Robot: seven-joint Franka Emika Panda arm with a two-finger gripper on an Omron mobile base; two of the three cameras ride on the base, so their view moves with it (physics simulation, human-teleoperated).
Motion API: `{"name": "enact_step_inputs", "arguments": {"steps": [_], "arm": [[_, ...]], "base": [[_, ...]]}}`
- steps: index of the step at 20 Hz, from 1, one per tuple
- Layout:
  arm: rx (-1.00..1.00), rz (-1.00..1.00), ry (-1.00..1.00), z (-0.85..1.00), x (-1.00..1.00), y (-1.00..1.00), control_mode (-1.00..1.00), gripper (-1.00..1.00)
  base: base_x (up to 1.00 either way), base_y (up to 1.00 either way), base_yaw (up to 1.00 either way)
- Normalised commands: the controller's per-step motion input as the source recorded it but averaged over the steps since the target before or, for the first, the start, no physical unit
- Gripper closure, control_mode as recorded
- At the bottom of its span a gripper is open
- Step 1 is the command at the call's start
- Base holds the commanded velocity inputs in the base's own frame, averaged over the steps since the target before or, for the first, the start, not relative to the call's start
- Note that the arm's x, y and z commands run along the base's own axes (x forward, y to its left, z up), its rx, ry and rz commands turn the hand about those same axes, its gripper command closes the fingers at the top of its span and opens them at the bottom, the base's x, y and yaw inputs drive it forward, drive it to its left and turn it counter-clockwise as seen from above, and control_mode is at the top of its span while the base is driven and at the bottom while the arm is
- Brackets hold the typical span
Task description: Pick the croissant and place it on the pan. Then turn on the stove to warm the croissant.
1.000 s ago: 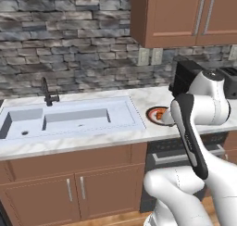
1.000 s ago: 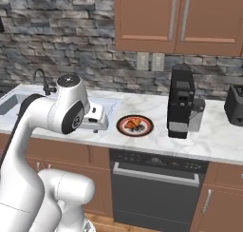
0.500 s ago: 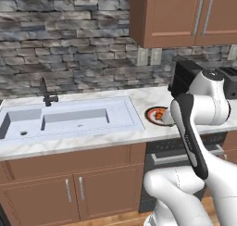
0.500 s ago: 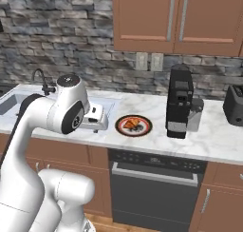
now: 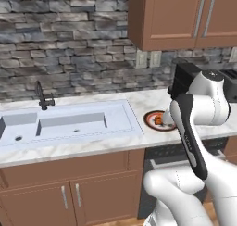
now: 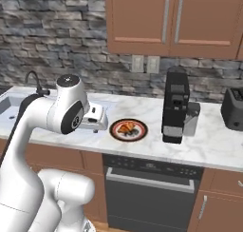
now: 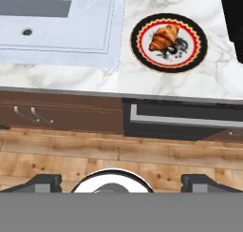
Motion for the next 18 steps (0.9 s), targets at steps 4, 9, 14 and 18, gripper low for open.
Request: {"name": "enact_step_inputs", "arguments": {"steps": [4, 9, 14, 18], "arm": [[0.0, 0.0, 0.0, 0.0, 0.0, 0.0, 1.0, -1.0], [0.0, 0.0, 0.0, 0.0, 0.0, 0.0, 1.0, -1.0], [0.0, 0.0, 0.0, 0.0, 0.0, 0.0, 1.0, -1.0], [0.0, 0.0, 0.0, 0.0, 0.0, 0.0, 1.0, -1.0]], "base": [[0.42, -0.36, 0.0], [0.34, -0.29, 0.0], [0.41, -0.13, 0.0], [0.51, -0.06, 0.0]]}}
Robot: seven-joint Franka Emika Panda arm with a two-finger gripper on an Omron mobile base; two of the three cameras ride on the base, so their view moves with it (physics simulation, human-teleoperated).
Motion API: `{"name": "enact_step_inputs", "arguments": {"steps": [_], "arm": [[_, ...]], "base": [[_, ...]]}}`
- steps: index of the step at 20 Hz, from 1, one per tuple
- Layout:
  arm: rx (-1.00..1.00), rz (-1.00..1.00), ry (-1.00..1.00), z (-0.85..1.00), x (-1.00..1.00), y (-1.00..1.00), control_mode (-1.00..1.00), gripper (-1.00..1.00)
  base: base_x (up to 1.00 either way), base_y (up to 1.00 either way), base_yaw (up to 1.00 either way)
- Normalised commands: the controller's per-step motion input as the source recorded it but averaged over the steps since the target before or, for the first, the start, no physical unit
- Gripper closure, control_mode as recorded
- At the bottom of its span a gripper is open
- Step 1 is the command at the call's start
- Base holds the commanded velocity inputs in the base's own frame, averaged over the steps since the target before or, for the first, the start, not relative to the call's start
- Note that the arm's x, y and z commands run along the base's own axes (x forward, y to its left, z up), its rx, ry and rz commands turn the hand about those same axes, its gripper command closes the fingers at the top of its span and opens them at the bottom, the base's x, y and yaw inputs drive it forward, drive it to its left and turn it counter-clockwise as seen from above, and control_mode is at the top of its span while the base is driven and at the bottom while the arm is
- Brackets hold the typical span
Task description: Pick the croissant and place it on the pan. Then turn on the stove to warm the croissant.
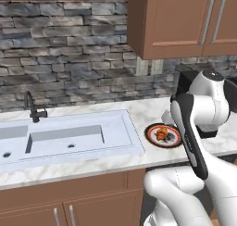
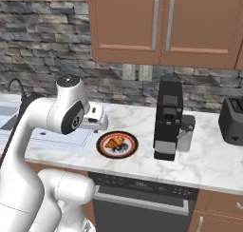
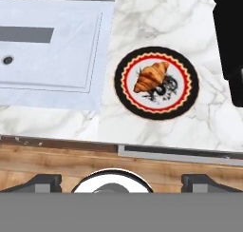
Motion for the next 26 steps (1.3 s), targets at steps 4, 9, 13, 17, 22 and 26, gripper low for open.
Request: {"name": "enact_step_inputs", "arguments": {"steps": [4, 9, 13, 17, 22, 26], "arm": [[0.0, 0.0, 0.0, 0.0, 0.0, 0.0, 1.0, -1.0], [0.0, 0.0, 0.0, 0.0, 0.0, 0.0, 1.0, -1.0], [0.0, 0.0, 0.0, 0.0, 0.0, 0.0, 1.0, -1.0], [0.0, 0.0, 0.0, 0.0, 0.0, 0.0, 1.0, -1.0], [0.0, 0.0, 0.0, 0.0, 0.0, 0.0, -1.0, -1.0], [0.0, 0.0, 0.0, 0.0, 0.0, 0.0, -1.0, -1.0]], "base": [[0.54, -0.06, 0.0], [0.45, -0.06, 0.0], [0.26, -0.02, 0.0], [0.09, 0.0, 0.0], [0.01, 0.0, 0.0], [0.0, 0.0, 0.0]]}}
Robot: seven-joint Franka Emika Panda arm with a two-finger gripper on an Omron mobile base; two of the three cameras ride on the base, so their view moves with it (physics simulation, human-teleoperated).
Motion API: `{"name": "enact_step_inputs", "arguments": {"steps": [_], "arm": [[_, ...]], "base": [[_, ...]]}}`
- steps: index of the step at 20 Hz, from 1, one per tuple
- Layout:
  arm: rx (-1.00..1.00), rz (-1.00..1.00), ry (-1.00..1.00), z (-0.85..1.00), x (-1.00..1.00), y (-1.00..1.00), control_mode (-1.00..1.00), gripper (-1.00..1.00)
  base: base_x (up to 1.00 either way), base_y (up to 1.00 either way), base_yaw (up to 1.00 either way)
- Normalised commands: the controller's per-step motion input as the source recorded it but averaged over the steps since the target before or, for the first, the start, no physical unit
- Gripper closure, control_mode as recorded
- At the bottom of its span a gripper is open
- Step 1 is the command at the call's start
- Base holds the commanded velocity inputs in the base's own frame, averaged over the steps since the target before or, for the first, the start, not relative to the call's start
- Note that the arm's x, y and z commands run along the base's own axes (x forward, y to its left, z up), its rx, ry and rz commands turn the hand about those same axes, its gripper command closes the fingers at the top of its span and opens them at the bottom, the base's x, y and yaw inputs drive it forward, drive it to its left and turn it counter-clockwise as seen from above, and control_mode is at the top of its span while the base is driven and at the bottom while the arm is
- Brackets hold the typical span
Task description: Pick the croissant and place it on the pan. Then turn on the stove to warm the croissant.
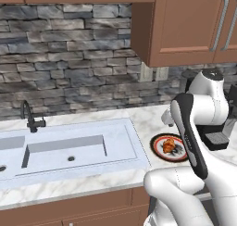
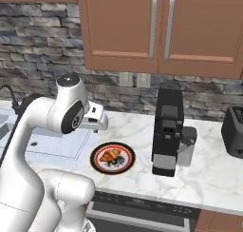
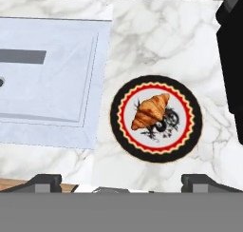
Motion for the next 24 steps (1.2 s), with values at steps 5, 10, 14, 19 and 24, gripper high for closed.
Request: {"name": "enact_step_inputs", "arguments": {"steps": [5, 10, 14, 19, 24], "arm": [[0.0, 0.0, 0.0, -0.01, 0.0, 0.0, -1.0, -1.0], [0.0, -0.09, 0.0, -0.12, 0.0, 0.0, -1.0, -1.0], [0.0, -0.11, 0.0, -0.15, 0.0, 0.0, -1.0, -1.0], [0.0, -0.12, 0.03, -0.12, 0.0, 0.0, -1.0, -1.0], [0.0, -0.1, 0.03, -0.1, 0.01, 0.0, -1.0, -1.0]], "base": [[0.0, 0.0, 0.0], [0.0, 0.0, 0.0], [0.0, 0.0, 0.0], [0.0, 0.0, 0.0], [0.0, 0.0, 0.0]]}}
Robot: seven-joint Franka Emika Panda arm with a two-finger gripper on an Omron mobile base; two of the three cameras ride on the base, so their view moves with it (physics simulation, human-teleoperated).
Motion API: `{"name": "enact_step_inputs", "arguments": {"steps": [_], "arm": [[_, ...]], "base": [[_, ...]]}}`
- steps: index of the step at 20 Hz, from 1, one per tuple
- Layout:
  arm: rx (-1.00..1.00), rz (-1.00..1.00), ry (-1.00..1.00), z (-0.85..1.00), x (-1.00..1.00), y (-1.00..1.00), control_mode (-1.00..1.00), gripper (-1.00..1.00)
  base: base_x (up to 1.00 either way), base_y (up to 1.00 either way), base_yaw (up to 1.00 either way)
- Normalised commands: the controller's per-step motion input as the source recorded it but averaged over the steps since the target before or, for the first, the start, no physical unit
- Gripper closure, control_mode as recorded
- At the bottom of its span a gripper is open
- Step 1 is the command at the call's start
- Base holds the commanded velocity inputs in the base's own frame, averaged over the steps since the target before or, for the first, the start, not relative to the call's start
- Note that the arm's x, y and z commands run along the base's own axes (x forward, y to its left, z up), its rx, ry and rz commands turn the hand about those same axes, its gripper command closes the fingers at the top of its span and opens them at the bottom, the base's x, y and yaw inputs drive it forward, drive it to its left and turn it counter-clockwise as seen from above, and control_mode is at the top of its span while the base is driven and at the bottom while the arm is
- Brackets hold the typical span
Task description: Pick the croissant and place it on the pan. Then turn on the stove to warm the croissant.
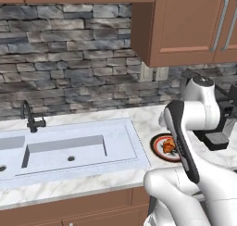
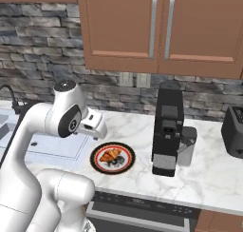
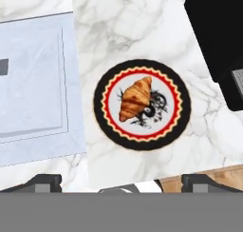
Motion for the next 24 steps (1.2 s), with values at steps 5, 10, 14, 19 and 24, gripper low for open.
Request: {"name": "enact_step_inputs", "arguments": {"steps": [5, 10, 14, 19, 24], "arm": [[0.0, -0.09, 0.11, -0.1, 0.13, 0.0, -1.0, -1.0], [0.0, -0.06, 0.15, -0.06, 0.17, -0.04, -1.0, -1.0], [0.02, -0.03, 0.15, -0.1, 0.2, -0.15, -1.0, -1.0], [0.03, 0.0, 0.11, -0.16, 0.14, -0.21, -1.0, -1.0], [0.04, 0.0, 0.0, -0.31, 0.02, -0.1, -1.0, -1.0]], "base": [[0.0, 0.0, 0.0], [0.0, 0.0, 0.0], [0.0, 0.0, 0.0], [0.0, 0.0, 0.0], [0.0, 0.0, 0.0]]}}
